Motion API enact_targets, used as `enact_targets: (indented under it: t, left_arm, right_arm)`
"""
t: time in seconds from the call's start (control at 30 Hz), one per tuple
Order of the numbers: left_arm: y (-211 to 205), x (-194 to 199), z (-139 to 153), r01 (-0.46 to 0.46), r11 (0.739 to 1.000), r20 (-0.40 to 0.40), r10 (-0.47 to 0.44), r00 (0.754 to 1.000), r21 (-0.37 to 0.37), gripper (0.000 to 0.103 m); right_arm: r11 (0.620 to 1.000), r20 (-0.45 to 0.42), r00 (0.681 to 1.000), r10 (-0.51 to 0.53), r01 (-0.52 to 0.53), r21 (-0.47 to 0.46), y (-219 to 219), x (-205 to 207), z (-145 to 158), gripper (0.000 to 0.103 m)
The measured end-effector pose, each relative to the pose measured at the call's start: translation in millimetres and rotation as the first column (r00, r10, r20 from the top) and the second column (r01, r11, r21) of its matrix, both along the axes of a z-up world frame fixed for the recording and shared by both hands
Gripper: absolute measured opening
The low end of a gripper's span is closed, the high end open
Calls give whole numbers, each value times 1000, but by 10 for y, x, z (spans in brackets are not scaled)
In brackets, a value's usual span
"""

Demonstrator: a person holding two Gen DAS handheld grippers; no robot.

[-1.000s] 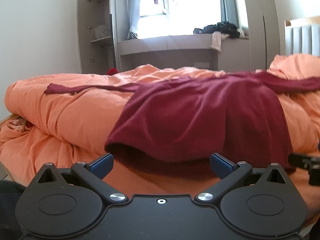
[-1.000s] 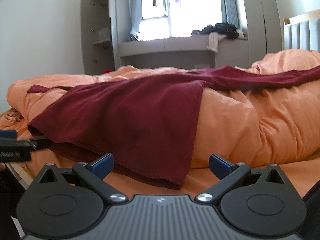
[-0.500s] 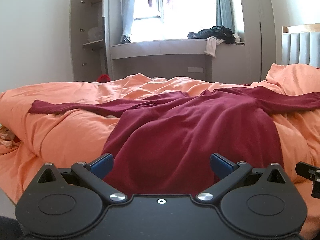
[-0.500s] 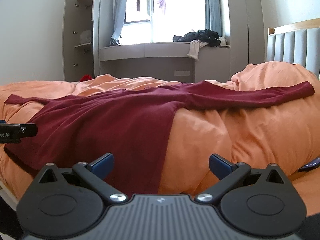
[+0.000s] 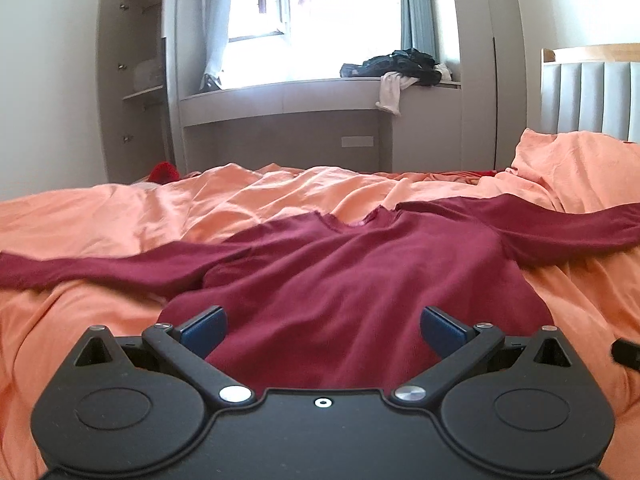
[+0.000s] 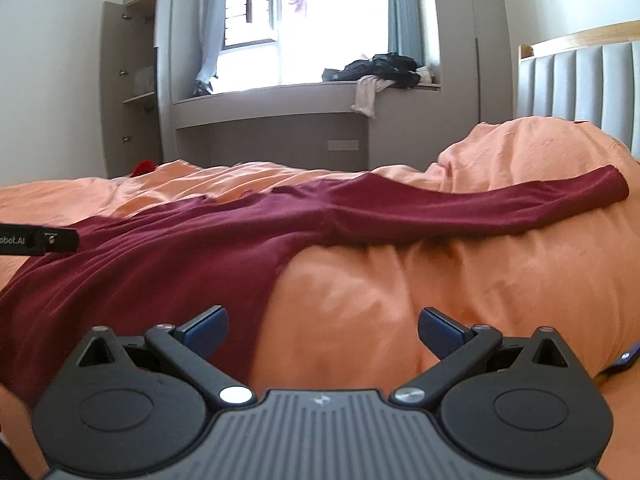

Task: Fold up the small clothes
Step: 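Move both tools forward over the dark red shirt toward its sleeves, then grasp a sleeve cuff with the right gripper and lift it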

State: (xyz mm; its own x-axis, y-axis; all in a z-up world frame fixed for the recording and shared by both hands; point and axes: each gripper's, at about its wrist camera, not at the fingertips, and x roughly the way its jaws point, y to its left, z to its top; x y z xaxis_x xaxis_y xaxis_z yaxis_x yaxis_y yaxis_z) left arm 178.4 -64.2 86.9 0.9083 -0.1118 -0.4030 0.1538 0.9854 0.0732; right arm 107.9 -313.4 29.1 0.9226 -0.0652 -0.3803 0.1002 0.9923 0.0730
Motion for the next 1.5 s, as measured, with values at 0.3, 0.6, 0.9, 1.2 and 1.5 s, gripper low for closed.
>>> enact_targets:
  t: [0.3,0.6,0.9,1.2,1.5]
  left_arm:
    - [-98,680,-61,12,1000,47,-14,999,27,103]
    - [-130,1013,-248,9,1000,22,-9,1000,-6,103]
    - [-248,1025,-328,40,998,51,-43,998,57,103]
    - [-171,962,-366,51,998,46,-53,998,37,103]
    - [162,997,-175,25,997,21,-23,1000,-72,103]
  right_arm:
    - [996,158,985,-67,58,66,-751,516,49,103]
    - [942,157,928,-337,333,48,-1589,1082,2,103]
    - [746,149,732,-665,644,169,-2426,1228,-108,103]
    - [674,191,647,-738,707,212,-2667,1244,-121,48]
    - [735,268,684,-678,616,284,-2533,1115,150,9]
